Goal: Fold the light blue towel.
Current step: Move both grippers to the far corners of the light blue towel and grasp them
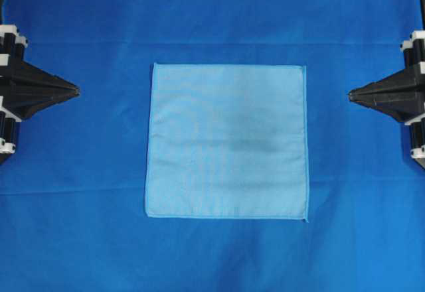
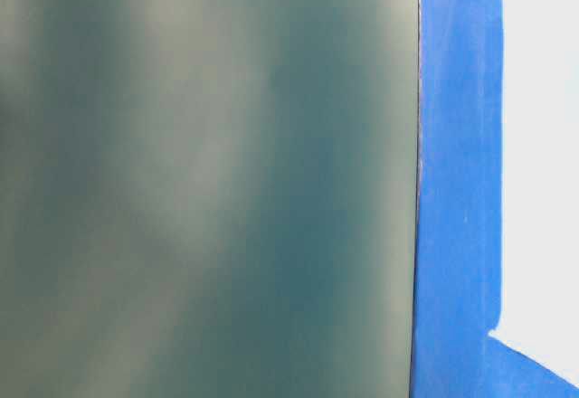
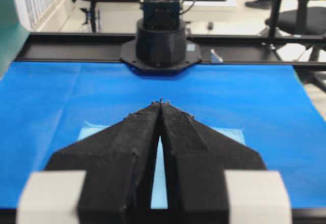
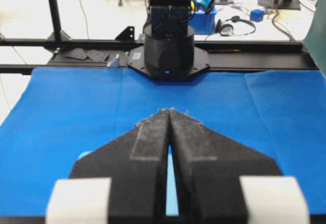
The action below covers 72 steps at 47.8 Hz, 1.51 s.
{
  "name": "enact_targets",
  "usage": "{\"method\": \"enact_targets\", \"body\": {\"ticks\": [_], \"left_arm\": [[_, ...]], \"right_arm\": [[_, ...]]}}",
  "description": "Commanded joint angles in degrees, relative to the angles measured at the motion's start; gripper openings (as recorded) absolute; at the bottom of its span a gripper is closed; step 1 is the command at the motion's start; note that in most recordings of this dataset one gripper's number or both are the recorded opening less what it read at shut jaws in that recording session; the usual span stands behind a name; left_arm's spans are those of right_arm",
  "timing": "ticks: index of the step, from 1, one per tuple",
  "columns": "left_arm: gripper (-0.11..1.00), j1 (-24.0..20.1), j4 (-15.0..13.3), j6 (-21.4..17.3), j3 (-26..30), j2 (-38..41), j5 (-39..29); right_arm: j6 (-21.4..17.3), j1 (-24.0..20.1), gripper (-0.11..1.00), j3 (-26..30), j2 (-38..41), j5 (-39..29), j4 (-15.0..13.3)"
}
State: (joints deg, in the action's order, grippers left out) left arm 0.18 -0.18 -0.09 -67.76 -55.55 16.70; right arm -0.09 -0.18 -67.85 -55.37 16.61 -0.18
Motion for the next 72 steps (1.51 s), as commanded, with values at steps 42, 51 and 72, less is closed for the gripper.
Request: {"method": "enact_targets", "body": {"ticks": [42,51,72], "left_arm": [[0.56,-14.9,-1.6,1.0,7.6,41.7,3.3],[0.86,-18.2,-1.5,0.4,8.5,50.4,10.5],[0.85,-20.6,-1.4,-0.4,12.6,63.5,12.0]], "right_arm": [[-2.8,21.1,0.44,7.3,36.8,-13.8,0.4],[-2.6,23.0,0.58,9.3,44.8,-13.2,-0.2],[-2.5,24.7,0.56,9.8,51.2,-11.0,-0.6]]}}
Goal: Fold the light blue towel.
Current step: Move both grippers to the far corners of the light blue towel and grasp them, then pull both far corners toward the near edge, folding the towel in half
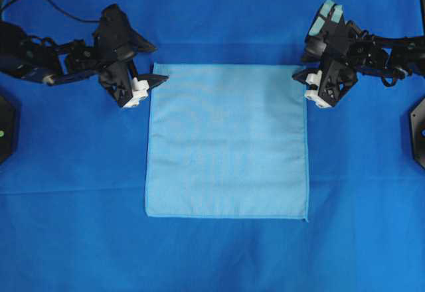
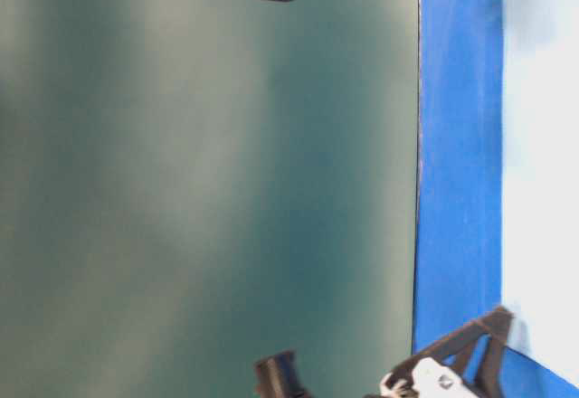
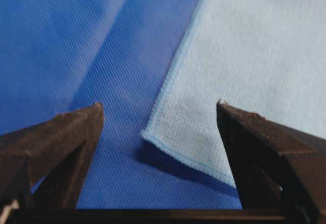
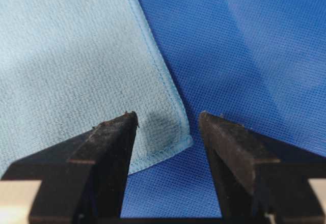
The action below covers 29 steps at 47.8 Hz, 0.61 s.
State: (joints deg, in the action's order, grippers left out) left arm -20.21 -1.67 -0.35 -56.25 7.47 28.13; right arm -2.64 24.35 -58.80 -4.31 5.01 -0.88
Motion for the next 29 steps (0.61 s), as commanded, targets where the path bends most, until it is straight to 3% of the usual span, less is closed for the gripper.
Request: {"method": "enact_targets", "body": {"ticks": [1,9,13,19,25,29], "left_arm": [[0.85,-0.2,0.0,-0.2,1.1,0.7,0.5],[0.80,-0.2,0.2,-0.2,0.8,1.5,-0.4],[0.72,-0.2,0.1,-0.3,1.0,1.5,-1.8],[0.40,0.2,0.3,-0.6,1.1,1.4,-3.6],[0.07,1.2,0.3,-1.9,1.0,1.3,-4.2],[0.03,1.7,0.3,-2.2,1.1,1.1,-4.2]], "right_arm": [[0.1,0.2,0.57,0.7,0.3,0.6,0.1],[0.1,0.2,0.50,0.9,1.9,0.6,0.1],[0.1,0.2,0.35,1.0,2.0,0.6,0.1],[0.0,0.2,0.04,1.0,1.9,0.0,0.1],[0.0,0.2,0.03,1.0,1.8,-0.3,0.1],[0.0,0.2,0.03,1.1,1.6,-0.3,0.0]]}}
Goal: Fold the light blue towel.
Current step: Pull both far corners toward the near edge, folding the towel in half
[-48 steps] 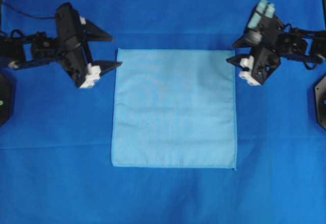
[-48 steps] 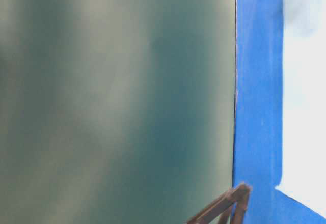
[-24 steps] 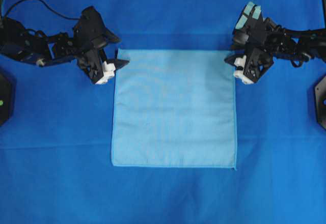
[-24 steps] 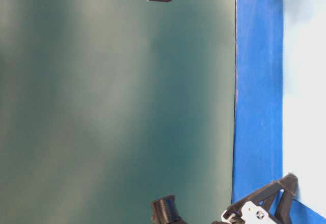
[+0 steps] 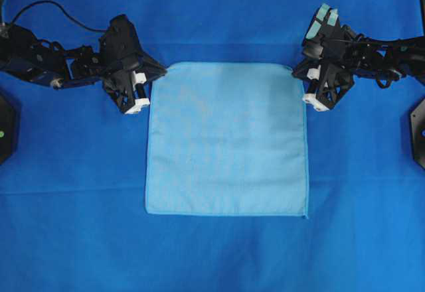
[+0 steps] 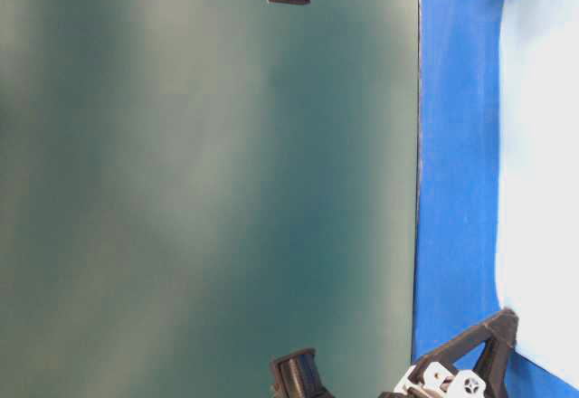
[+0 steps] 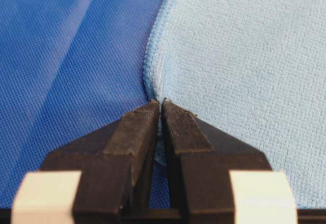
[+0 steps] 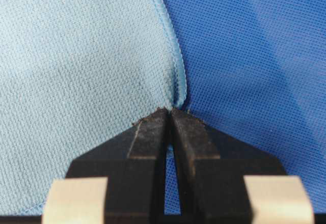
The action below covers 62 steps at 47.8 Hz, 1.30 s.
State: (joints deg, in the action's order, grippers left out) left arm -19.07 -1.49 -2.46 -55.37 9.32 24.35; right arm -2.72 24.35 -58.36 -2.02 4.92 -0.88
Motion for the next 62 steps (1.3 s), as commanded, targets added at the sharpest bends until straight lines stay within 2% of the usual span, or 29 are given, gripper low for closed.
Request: {"method": "enact_targets", "body": {"ticks": [1,9,17,22,38,49,62], "left_arm": [[0.03,0.7,0.1,-0.2,0.3,-0.8,-0.4],[0.03,0.7,0.1,-0.4,0.4,-3.7,-2.5],[0.03,0.7,0.1,-0.4,1.3,-12.4,-9.9],[0.03,0.7,0.1,-0.6,1.6,-16.1,-12.1],[0.03,2.6,0.1,-1.8,1.0,-16.4,-13.0],[0.03,7.7,0.1,-1.7,0.8,-16.3,-14.9],[0.03,18.1,0.0,-0.4,1.1,-15.1,-17.3]], "right_arm": [[0.1,0.2,0.03,0.6,-0.9,-0.3,0.1],[0.1,0.2,0.03,0.7,-3.2,-1.1,0.0],[0.1,0.2,0.03,1.6,-9.8,-6.9,-0.1],[0.1,0.2,0.03,1.8,-12.9,-9.0,-0.1],[-0.4,-1.1,0.03,1.1,-14.5,-10.0,0.3],[-3.2,-6.0,0.03,0.3,-15.0,-11.7,2.1],[-12.9,-17.8,0.03,-0.4,-15.0,-14.4,2.2]]}}
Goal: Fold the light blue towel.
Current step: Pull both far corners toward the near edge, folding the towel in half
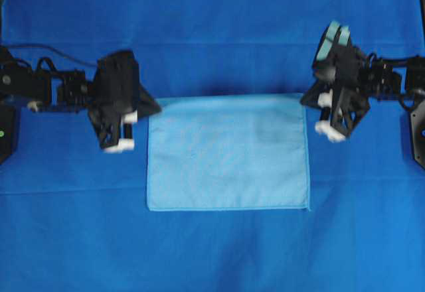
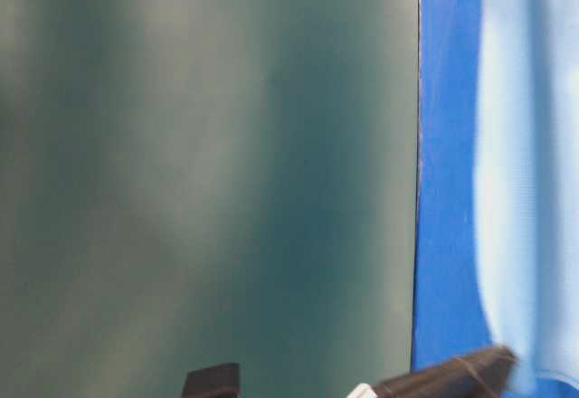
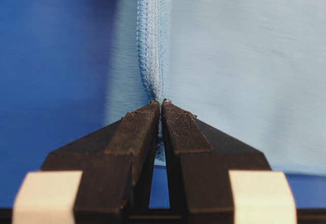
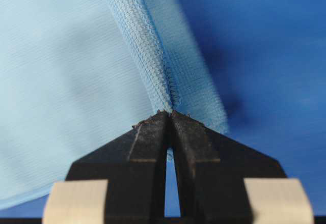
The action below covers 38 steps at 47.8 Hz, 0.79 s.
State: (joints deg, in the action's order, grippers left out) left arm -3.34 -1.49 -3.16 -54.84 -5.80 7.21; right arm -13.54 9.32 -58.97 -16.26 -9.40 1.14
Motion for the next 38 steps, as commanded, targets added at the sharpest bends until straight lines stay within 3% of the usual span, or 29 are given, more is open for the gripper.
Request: {"method": "enact_targets", "body": {"ticks": [1,9,17,30,38], "left_arm": [[0.03,3.3,0.0,0.4,0.5,0.2,-0.3],[0.03,9.9,-0.1,2.5,1.5,2.7,-0.3],[0.03,15.7,-0.1,6.2,3.8,5.3,-0.7],[0.03,19.6,-0.1,8.0,6.6,6.9,-3.4],[0.03,20.0,-0.1,7.9,7.9,7.4,-4.0]], "right_arm": [[-2.9,-3.7,0.03,0.2,-0.8,-0.1,0.2],[-9.9,-11.0,0.03,0.2,-0.4,0.1,0.2],[-14.6,-17.2,0.03,0.7,1.1,0.2,0.2],[-17.8,-24.3,0.03,3.5,5.1,1.1,0.2],[-17.8,-24.8,0.03,4.1,6.6,1.1,0.2]]}}
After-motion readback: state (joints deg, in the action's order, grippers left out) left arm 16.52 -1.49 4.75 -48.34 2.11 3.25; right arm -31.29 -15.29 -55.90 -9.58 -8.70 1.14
